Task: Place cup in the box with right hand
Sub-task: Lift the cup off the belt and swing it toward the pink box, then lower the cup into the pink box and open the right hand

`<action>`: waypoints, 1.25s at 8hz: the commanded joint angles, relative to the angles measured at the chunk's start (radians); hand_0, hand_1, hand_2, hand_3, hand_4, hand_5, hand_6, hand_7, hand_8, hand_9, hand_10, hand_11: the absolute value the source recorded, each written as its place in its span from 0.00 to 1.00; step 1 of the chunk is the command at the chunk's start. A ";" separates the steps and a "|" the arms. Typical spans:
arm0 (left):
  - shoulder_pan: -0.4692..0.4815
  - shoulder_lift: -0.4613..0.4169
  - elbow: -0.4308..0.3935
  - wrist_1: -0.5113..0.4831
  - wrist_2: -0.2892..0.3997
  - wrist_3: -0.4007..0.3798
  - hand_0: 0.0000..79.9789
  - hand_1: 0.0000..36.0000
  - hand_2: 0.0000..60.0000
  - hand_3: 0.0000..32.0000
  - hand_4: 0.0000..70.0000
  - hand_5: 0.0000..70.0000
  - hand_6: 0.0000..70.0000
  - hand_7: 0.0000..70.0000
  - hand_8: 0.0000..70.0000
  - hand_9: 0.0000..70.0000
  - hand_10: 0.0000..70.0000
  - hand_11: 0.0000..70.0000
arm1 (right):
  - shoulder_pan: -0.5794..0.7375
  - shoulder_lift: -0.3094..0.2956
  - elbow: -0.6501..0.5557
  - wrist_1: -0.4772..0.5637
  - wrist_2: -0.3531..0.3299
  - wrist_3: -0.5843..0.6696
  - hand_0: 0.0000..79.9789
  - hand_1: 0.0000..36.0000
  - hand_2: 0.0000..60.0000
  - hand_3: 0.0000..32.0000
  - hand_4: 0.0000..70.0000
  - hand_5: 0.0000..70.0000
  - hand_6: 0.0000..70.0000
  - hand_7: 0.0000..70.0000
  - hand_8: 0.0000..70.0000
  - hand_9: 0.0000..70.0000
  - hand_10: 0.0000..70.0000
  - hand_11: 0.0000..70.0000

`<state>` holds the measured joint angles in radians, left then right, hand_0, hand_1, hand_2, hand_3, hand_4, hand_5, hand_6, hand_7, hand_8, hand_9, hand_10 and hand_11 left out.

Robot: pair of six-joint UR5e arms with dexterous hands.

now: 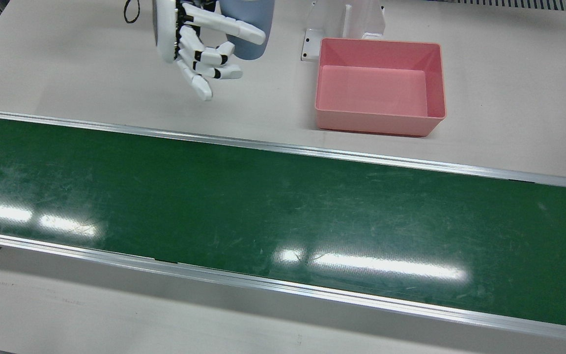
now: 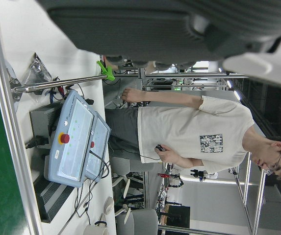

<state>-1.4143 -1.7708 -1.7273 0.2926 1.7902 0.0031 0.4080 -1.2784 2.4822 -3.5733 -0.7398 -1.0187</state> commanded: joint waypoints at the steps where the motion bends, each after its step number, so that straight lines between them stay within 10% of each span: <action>1: 0.000 0.001 0.000 0.000 0.000 0.000 0.00 0.00 0.00 0.00 0.00 0.00 0.00 0.00 0.00 0.00 0.00 0.00 | -0.280 0.054 -0.021 0.106 0.091 -0.268 0.59 0.35 0.67 0.00 1.00 0.01 0.29 1.00 0.28 0.60 0.13 0.17; 3: 0.000 0.001 0.000 0.000 0.000 0.000 0.00 0.00 0.00 0.00 0.00 0.00 0.00 0.00 0.00 0.00 0.00 0.00 | -0.333 0.074 -0.243 0.314 0.094 -0.274 0.58 0.33 0.68 0.00 1.00 0.00 0.28 1.00 0.27 0.58 0.15 0.19; 6: 0.000 0.001 -0.002 -0.001 0.000 0.000 0.00 0.00 0.00 0.00 0.00 0.00 0.00 0.00 0.00 0.00 0.00 0.00 | -0.348 0.158 -0.370 0.343 0.138 -0.278 0.58 0.36 0.76 0.00 1.00 0.00 0.27 1.00 0.26 0.56 0.13 0.17; 8: 0.000 0.001 -0.002 0.000 0.000 0.000 0.00 0.00 0.00 0.00 0.00 0.00 0.00 0.00 0.00 0.00 0.00 0.00 | -0.374 0.183 -0.393 0.344 0.141 -0.273 0.48 0.02 0.31 0.00 1.00 0.00 0.23 1.00 0.22 0.44 0.08 0.09; 9: 0.000 -0.001 -0.002 0.000 0.000 0.000 0.00 0.00 0.00 0.00 0.00 0.00 0.00 0.00 0.00 0.00 0.00 0.00 | -0.374 0.183 -0.393 0.344 0.140 -0.271 0.50 0.00 0.00 0.00 0.84 0.00 0.14 0.67 0.16 0.28 0.01 0.00; 10: 0.000 -0.001 -0.002 -0.001 0.000 0.000 0.00 0.00 0.00 0.00 0.00 0.00 0.00 0.00 0.00 0.00 0.00 0.00 | -0.376 0.183 -0.394 0.344 0.140 -0.271 0.49 0.00 0.00 0.00 0.87 0.00 0.09 0.41 0.10 0.16 0.00 0.00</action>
<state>-1.4143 -1.7707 -1.7287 0.2925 1.7902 0.0031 0.0394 -1.1012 2.0960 -3.2302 -0.6016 -1.2925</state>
